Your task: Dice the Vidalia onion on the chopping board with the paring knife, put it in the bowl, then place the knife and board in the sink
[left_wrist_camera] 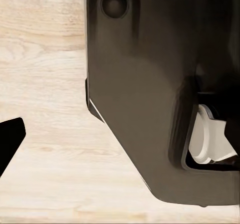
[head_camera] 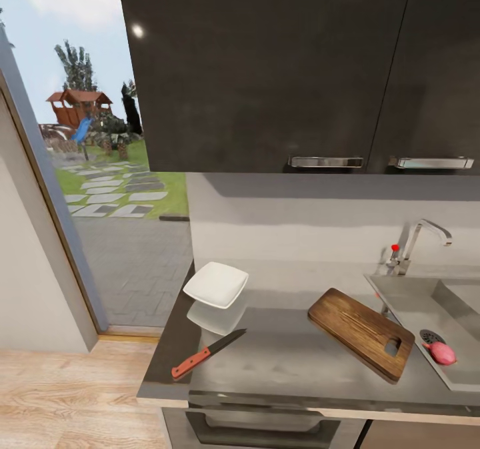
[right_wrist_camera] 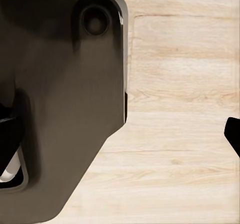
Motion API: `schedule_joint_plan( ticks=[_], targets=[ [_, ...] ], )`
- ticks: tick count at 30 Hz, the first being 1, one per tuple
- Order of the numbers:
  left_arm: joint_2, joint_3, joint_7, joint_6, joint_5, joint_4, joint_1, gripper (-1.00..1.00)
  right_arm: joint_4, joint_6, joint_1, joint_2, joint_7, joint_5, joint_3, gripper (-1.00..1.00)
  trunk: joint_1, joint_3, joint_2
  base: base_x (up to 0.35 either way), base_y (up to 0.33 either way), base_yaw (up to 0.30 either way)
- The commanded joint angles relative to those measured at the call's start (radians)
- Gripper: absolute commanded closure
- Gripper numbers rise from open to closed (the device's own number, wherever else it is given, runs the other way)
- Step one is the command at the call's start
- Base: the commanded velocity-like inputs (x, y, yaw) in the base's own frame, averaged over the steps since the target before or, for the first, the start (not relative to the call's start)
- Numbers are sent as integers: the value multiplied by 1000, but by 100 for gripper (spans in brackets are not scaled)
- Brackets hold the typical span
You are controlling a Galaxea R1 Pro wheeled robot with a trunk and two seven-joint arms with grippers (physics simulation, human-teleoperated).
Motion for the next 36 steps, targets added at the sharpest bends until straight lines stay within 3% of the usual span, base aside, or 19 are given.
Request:
schedule_joint_plan(
  ticks=[1,3,12,23,36],
  targets=[
    [0,1,0,6,2,-4,7,-100,1,-3,0,0,-2,0,0,-100,0,0,0,0,0,0],
    [-1,1,0,5,2,-4,18,-100,0,-4,-1,0,-2,-1,1,-100,0,0,0,0,0,0],
    [-46,0,1,-8,2,-16,17,-100,-4,-15,-2,-20,-3,-3,0,-100,0,0,0,0,0,0],
    [-51,1,2,-10,2,-24,17,-100,-11,-39,-2,-21,-3,-4,-1,-100,0,0,0,0,32,0],
    [-50,0,4,-11,2,-24,16,-100,-11,-112,-2,-22,-3,-4,1,-100,0,0,0,0,283,0]
  ],
)
